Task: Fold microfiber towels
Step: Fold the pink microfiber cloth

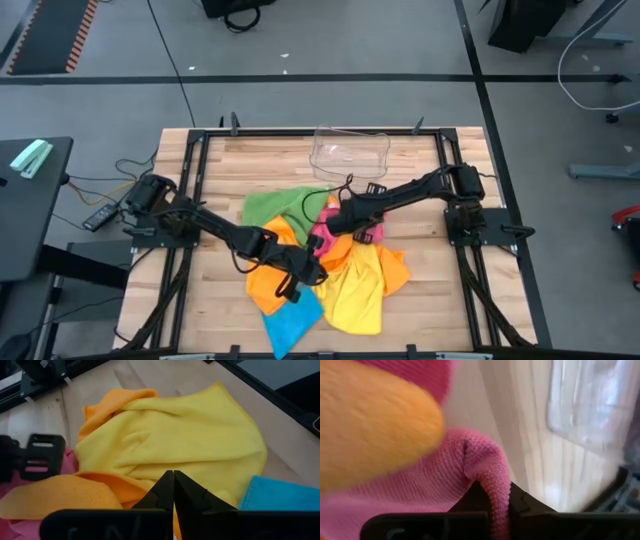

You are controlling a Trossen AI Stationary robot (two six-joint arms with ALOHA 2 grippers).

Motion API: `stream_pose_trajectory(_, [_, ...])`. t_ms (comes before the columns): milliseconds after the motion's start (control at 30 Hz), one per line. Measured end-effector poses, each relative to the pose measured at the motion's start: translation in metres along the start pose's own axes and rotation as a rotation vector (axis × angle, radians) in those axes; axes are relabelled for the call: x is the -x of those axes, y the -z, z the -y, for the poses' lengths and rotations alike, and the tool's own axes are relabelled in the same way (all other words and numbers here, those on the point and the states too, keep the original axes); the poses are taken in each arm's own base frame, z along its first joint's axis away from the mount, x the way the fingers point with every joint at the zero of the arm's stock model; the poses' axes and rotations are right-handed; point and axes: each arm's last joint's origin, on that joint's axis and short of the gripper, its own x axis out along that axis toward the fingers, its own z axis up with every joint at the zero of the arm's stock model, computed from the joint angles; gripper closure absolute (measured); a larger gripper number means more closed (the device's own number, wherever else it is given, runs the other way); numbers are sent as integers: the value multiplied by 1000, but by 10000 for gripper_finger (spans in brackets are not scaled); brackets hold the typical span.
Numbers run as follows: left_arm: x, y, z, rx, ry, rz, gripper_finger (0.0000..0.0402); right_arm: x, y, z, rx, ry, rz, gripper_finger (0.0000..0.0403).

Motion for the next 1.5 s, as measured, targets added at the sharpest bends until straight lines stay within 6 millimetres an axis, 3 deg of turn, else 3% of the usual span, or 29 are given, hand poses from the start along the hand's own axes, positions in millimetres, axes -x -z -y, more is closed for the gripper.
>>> stream_pose_trajectory(133, [0,-1,3,-5,7,1,388,-11,3,-9,-5,23,61,388])
stream_pose_trajectory(300, [0,0,3,-4,7,-1,378,-9,5,-12,-69,87,112,387])
stream_pose_trajectory(533, [0,0,3,-4,8,-3,381,-6,3,-23,-204,-43,128,387])
stream_pose_trajectory(1267, [1,-1,7,-18,16,-1,388,0,6,-37,-602,-95,198,386])
stream_pose_trajectory(1500, [1,-1,7,-3,18,0,379,-4,5,-40,-573,-114,226,362])
